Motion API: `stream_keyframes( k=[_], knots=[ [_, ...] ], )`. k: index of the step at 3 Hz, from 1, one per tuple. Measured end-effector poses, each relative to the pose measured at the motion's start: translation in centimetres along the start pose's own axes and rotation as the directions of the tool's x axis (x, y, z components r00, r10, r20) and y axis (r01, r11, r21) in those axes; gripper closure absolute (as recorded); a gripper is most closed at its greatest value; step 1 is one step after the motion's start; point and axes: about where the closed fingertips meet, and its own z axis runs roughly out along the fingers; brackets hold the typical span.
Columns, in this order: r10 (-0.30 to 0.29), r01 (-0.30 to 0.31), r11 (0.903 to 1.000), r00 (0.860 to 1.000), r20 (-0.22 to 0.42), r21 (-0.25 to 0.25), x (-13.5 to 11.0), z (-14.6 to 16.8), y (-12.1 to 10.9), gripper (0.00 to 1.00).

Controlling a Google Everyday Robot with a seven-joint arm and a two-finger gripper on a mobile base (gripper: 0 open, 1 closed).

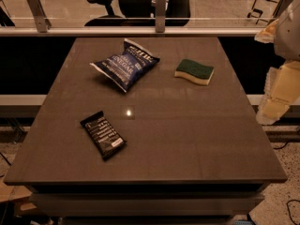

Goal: Pick sponge

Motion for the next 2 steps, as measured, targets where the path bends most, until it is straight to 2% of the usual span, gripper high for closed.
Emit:
stream_keyframes(
  k=[1,2],
  knots=[
    [-0.002,0.002,0.9998,1.0,-0.008,0.017,-0.5,-0.3,-1.1,0.0],
    [-0.014,0.016,0.9994,0.999,-0.044,0.031,-1.6,-0.1,-3.3,0.0]
  ],
)
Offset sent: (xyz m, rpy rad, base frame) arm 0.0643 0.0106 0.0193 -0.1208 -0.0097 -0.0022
